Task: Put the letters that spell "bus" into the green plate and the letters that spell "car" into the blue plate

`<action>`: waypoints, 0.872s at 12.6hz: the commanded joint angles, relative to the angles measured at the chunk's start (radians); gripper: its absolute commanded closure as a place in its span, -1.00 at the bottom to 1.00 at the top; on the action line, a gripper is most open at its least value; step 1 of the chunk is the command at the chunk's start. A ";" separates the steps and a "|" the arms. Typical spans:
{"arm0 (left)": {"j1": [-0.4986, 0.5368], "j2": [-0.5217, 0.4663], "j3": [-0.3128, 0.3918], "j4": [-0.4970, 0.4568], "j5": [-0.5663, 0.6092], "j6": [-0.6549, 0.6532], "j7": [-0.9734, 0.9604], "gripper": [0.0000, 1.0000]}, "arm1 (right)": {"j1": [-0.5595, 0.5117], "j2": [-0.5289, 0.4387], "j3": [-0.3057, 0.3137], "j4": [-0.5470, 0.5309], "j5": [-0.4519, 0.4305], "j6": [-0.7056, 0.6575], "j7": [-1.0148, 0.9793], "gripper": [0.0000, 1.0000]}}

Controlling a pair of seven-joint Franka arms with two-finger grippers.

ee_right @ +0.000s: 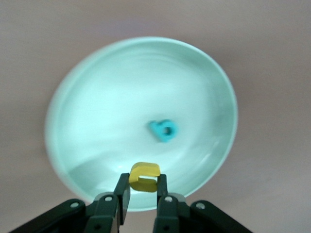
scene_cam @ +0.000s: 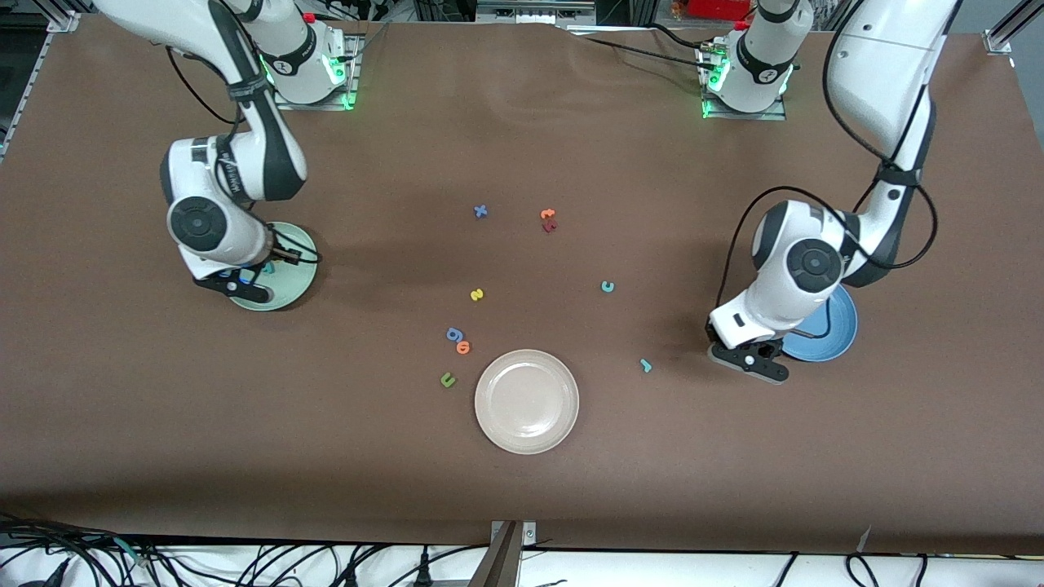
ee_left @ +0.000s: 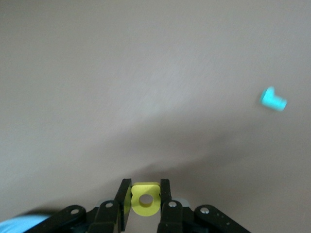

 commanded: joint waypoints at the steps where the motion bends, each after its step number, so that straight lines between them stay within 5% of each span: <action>1: 0.031 -0.075 0.030 -0.057 -0.036 -0.098 0.143 0.65 | -0.032 0.059 -0.008 -0.034 0.053 0.065 -0.097 0.49; 2: 0.038 -0.087 0.055 -0.069 -0.036 -0.117 0.186 0.65 | -0.038 0.067 -0.008 -0.032 0.082 0.064 -0.119 -0.52; 3: 0.047 -0.093 0.074 -0.084 -0.036 -0.122 0.236 0.65 | -0.040 0.057 -0.008 -0.028 0.087 0.050 -0.125 -1.00; 11: 0.100 -0.043 0.123 -0.137 -0.038 -0.114 0.350 0.45 | -0.034 -0.071 -0.001 0.222 0.090 -0.310 -0.157 -1.00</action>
